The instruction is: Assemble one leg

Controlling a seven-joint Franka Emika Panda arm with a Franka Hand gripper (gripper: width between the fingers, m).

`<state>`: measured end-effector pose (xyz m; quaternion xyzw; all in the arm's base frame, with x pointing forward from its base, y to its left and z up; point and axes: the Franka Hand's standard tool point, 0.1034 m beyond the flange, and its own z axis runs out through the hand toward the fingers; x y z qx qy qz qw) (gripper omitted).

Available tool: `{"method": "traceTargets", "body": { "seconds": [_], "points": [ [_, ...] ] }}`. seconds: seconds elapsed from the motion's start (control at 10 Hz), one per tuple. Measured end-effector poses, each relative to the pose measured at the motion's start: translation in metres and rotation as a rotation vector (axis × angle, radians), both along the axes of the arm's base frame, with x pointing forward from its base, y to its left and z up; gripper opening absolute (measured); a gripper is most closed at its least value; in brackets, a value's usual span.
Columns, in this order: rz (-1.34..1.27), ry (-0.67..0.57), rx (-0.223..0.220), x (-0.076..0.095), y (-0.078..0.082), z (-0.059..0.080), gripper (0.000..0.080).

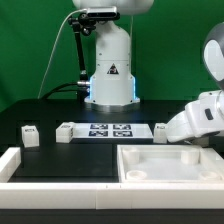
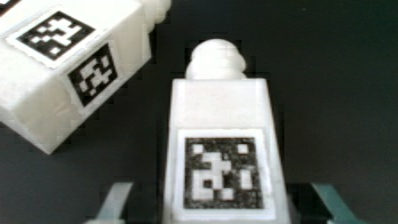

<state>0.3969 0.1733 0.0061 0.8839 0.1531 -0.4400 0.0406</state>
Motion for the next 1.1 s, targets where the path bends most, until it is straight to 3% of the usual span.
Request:
{"method": "traceTargets", "body": {
  "seconds": [0.2,0.3,0.5,0.7,0.8,1.0,1.1],
  "points": [
    [-0.001,0.003,0.014,0.001,0.000,0.003,0.0290],
    [-0.012,-0.006,0.035,0.008,0.000,0.015,0.0290],
    [-0.036,0.011,0.034,0.015,-0.002,0.052,0.0290],
    [-0.045,-0.013,0.035,0.024,-0.007,0.072,0.0290],
    [-0.051,-0.049,0.041,0.028,-0.008,0.079,0.0290],
    [-0.054,-0.079,0.051,0.030,-0.007,0.073,0.0290],
    [-0.064,-0.193,0.079,0.041,-0.005,0.071,0.0290]
  ]
}}
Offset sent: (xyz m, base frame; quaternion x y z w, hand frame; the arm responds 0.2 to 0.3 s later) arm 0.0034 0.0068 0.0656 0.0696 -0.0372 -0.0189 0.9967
